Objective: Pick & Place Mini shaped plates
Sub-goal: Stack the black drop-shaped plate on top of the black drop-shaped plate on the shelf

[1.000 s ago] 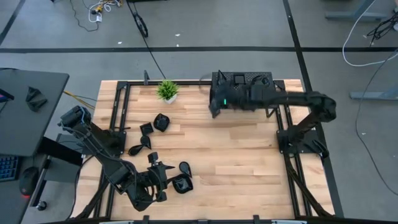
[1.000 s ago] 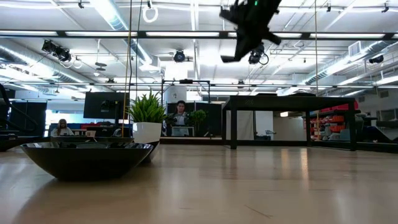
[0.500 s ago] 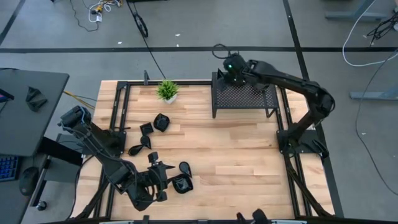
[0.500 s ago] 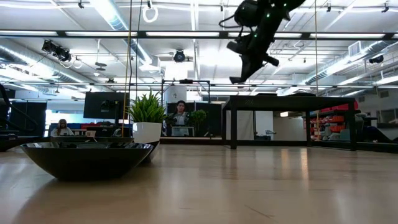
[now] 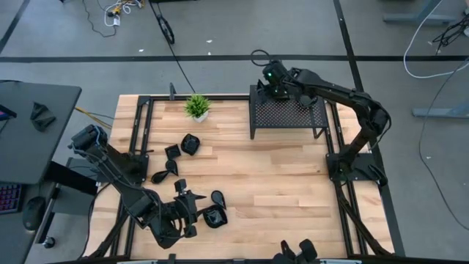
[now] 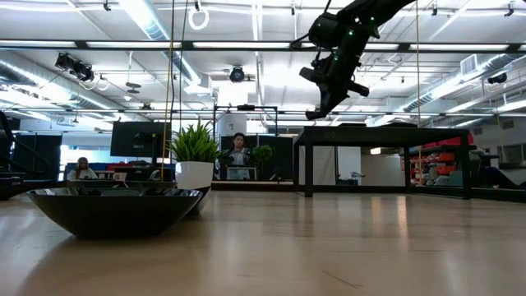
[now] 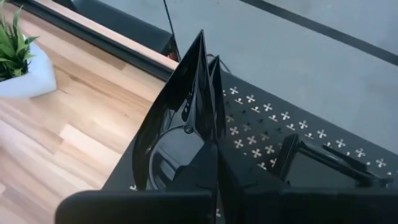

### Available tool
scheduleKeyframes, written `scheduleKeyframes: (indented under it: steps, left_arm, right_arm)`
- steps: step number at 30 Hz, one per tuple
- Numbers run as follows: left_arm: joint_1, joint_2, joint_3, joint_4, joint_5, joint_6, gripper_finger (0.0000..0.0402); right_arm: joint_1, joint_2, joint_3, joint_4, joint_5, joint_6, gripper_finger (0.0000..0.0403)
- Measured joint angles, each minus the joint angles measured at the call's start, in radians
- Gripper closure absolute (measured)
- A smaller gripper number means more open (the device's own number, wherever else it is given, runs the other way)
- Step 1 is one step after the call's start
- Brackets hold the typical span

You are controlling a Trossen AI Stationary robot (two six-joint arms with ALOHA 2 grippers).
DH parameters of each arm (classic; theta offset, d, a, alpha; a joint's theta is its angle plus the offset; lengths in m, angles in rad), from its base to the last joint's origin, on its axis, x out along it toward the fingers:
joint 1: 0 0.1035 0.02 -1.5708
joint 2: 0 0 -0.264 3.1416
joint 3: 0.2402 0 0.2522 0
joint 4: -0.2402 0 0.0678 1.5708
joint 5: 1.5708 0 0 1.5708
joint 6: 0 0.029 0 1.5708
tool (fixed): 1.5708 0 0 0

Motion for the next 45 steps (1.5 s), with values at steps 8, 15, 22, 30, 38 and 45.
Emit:
scheduleKeyframes:
  steps: [8, 15, 22, 30, 38, 45]
  left_arm:
    - [0.000, 0.000, 0.000, 0.000, 0.001, 0.000, 0.0225]
    - [0.000, 0.000, 0.000, 0.000, 0.002, 0.001, 0.0225]
    - [0.000, 0.000, 0.000, 0.000, 0.002, 0.002, 0.0225]
    - [0.000, 0.000, 0.000, -0.001, 0.002, 0.002, 0.0225]
    - [0.000, 0.000, 0.000, 0.000, 0.003, 0.000, 0.0225]
    - [0.000, 0.000, 0.000, 0.000, 0.003, 0.000, 0.0225]
  right_arm:
    - [-0.001, 0.000, 0.000, 0.022, -0.026, 0.009, 0.0398]
    - [-0.008, -0.001, -0.051, 0.078, -0.034, 0.020, 0.0397]
    - [-0.019, 0.000, -0.111, 0.117, -0.042, 0.020, 0.0397]
    - [-0.019, -0.001, -0.124, 0.151, -0.042, 0.022, 0.0397]
    - [-0.019, -0.001, -0.124, 0.150, -0.042, 0.043, 0.0396]
    - [-0.019, -0.003, -0.124, 0.170, -0.041, 0.054, 0.0396]
